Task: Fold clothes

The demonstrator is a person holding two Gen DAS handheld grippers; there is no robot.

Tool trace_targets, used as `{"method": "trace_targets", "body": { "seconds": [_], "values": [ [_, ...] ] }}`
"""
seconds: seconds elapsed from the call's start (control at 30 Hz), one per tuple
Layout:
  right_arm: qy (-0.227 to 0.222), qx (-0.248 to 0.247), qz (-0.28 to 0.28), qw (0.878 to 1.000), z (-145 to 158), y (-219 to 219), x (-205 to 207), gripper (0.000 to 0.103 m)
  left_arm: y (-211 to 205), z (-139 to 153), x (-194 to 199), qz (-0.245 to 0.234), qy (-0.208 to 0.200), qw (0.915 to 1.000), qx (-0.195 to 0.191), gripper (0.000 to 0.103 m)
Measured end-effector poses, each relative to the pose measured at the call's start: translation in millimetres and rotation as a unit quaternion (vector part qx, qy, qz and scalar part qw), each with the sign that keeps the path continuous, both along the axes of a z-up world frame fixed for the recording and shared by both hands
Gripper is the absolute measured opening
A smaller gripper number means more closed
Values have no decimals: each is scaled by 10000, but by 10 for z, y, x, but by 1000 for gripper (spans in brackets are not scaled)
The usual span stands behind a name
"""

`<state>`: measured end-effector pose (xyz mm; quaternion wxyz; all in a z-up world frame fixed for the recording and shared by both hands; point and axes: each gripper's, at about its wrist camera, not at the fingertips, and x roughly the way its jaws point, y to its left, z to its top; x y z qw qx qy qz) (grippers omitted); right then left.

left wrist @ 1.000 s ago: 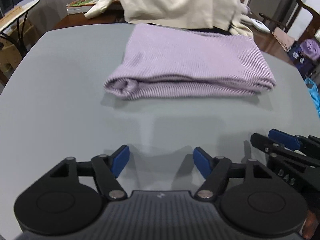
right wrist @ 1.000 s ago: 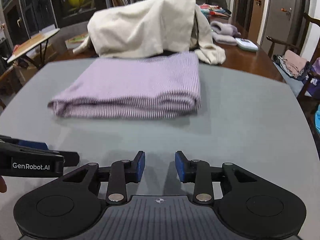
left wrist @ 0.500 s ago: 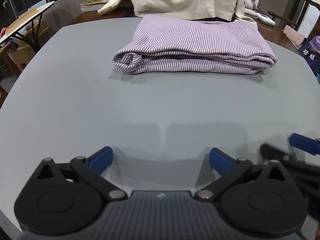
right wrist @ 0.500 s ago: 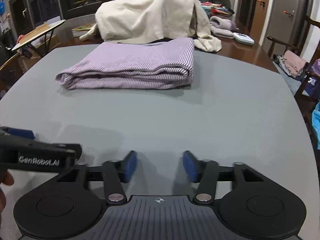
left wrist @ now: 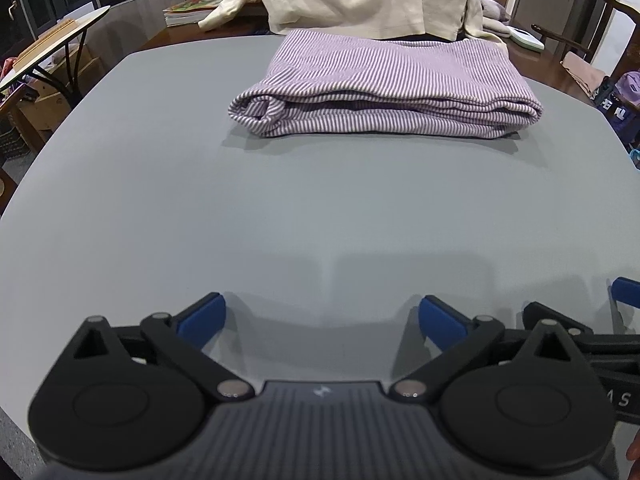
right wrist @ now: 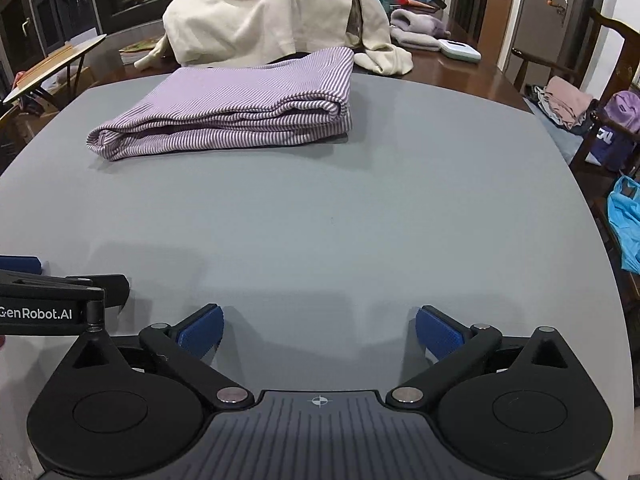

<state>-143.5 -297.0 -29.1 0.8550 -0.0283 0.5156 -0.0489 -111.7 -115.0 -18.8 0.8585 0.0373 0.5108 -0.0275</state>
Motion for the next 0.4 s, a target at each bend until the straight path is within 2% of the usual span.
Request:
{"method": "trace_targets", "body": {
  "seconds": [0.3, 0.4],
  "values": [
    [-4, 3, 81, 10000, 1, 5, -52, 103, -9, 29, 91, 23, 364, 9993, 22, 103],
    [4, 7, 90, 10000, -1, 6, -53, 103, 0, 25, 76, 9, 342, 9994, 23, 103]
  ]
}}
